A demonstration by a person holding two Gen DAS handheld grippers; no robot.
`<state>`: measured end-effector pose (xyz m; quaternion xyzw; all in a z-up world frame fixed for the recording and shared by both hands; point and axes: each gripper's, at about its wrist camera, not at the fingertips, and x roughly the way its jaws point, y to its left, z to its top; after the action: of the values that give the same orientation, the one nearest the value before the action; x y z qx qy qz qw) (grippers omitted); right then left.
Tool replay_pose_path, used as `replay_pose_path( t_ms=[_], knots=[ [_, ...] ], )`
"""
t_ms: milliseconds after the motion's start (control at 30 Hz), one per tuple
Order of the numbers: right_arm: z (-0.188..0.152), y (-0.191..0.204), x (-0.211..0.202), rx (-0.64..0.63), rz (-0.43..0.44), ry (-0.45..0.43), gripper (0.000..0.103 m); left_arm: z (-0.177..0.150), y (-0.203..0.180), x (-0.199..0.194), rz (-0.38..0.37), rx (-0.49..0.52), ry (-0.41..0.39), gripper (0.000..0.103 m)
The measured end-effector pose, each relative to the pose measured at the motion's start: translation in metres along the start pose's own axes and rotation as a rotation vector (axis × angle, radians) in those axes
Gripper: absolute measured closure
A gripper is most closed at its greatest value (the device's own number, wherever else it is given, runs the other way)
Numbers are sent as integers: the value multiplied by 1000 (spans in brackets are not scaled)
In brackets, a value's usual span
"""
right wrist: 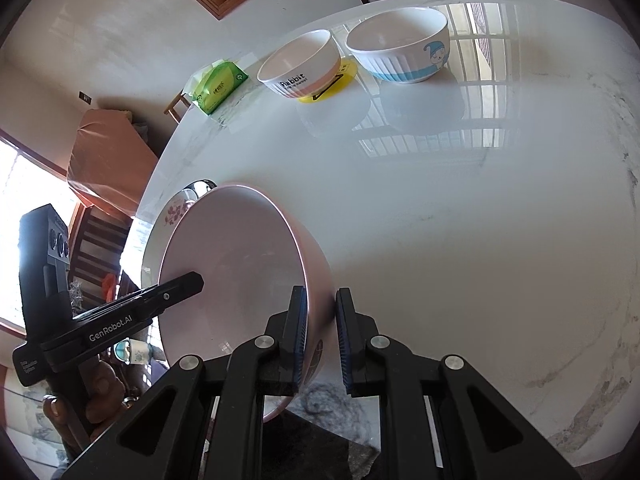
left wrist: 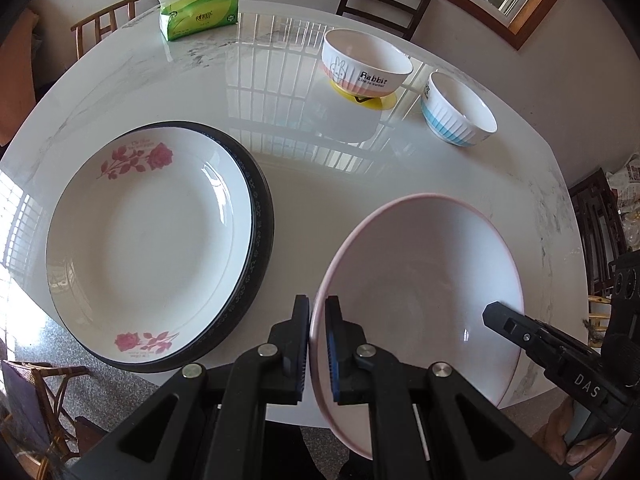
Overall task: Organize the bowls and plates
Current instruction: 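Lift the pink bowl and carry it beside the plate stack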
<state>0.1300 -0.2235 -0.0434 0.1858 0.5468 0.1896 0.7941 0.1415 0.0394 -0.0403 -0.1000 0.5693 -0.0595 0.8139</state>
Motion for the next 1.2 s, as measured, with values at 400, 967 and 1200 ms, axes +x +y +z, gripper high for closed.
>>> replay_pose_path(
  t_ms=[400,967,1200],
  knots=[
    [2,3,3,-4,12,-9,87,0,1,4,39,31,-47,94],
    [3,15,-13,-42,12,-102,85,-6,-4,-2,100,120,-169,87],
    [-1,11,-5,-22,24,-84,85,-9,-6,-4,101,175,-225,86]
  ],
)
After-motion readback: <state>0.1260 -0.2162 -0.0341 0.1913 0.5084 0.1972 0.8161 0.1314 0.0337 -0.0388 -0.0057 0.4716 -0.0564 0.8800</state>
